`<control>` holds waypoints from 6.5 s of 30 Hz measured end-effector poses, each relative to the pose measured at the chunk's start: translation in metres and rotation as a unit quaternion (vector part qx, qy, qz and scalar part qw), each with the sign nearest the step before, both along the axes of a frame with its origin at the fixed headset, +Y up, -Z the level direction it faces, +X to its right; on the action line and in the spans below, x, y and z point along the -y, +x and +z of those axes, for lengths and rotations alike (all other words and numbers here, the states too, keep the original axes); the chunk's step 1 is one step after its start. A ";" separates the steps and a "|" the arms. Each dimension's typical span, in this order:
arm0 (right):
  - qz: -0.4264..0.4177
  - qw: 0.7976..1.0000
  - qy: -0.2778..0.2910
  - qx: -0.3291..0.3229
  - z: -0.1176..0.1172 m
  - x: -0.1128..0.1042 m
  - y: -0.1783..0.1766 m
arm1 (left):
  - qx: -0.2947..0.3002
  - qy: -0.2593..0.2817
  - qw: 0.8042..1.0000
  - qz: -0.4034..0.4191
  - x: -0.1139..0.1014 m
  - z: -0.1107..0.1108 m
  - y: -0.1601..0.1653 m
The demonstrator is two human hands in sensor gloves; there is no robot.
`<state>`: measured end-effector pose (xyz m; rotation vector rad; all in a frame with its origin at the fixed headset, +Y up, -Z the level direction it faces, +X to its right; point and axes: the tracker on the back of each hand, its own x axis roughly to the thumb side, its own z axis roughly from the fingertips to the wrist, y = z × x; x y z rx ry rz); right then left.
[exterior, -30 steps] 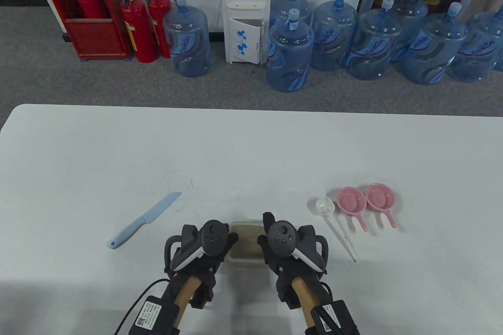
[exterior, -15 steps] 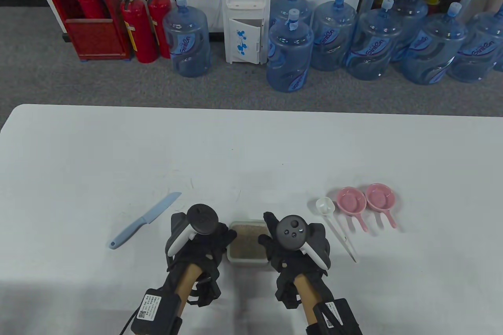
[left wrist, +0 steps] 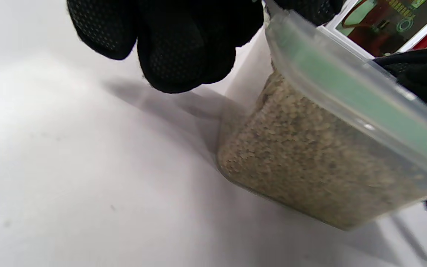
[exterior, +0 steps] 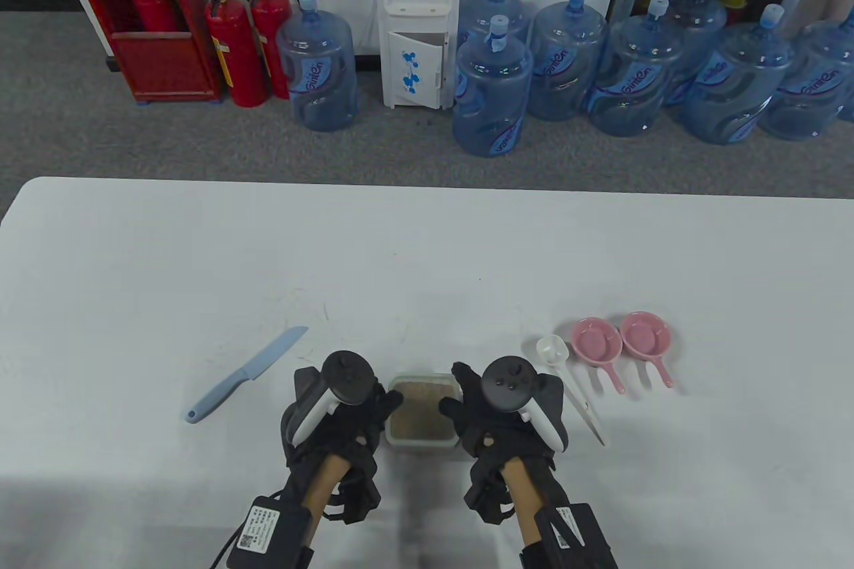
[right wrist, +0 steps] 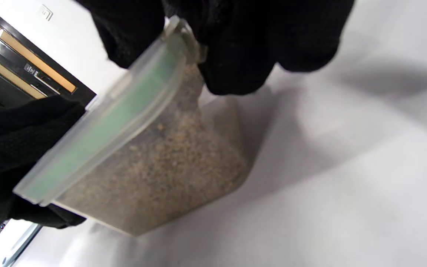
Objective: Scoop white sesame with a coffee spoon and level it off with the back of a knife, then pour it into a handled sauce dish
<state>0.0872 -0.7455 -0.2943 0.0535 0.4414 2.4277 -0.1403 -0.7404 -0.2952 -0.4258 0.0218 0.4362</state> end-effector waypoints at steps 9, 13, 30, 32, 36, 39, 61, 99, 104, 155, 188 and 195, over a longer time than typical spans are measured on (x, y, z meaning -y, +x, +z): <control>-0.003 1.000 -0.007 0.012 0.000 0.000 0.000 | 0.003 0.081 0.991 -0.104 -0.010 0.010 0.012; -0.010 1.000 -0.016 0.016 -0.001 0.001 0.001 | 0.014 0.112 0.987 -0.117 -0.013 0.014 0.015; 0.025 0.997 0.037 0.070 0.005 -0.007 0.004 | 0.100 0.153 0.973 -0.139 0.002 0.015 0.023; 0.062 0.993 0.070 0.070 0.009 -0.013 -0.004 | 0.101 0.130 0.982 -0.091 0.005 0.013 0.020; 0.136 0.981 0.129 0.051 0.016 -0.022 -0.015 | 0.139 0.157 0.971 -0.111 0.000 0.012 0.021; 0.167 0.972 0.158 0.040 0.019 -0.026 -0.020 | 0.219 0.190 0.947 -0.141 -0.010 0.014 0.028; 0.172 0.972 0.155 0.029 0.017 -0.027 -0.019 | 0.357 0.108 0.912 -0.170 -0.012 -0.004 0.062; 0.263 0.923 0.262 0.101 0.037 -0.031 0.084 | 0.059 0.105 0.973 -0.194 -0.027 -0.020 -0.168; 0.271 0.922 0.260 0.100 0.038 -0.031 0.084 | 0.006 0.090 0.975 -0.203 -0.018 -0.026 -0.207; 0.245 0.936 0.231 0.102 0.036 -0.029 0.091 | -0.062 0.077 0.974 -0.205 -0.030 -0.033 -0.244; 0.260 0.939 0.161 0.158 0.023 -0.039 0.115 | 0.044 0.185 0.972 -0.136 -0.016 0.009 -0.085; 0.304 0.934 0.075 0.172 0.010 -0.024 0.141 | 0.041 0.182 0.972 -0.140 -0.015 0.006 -0.090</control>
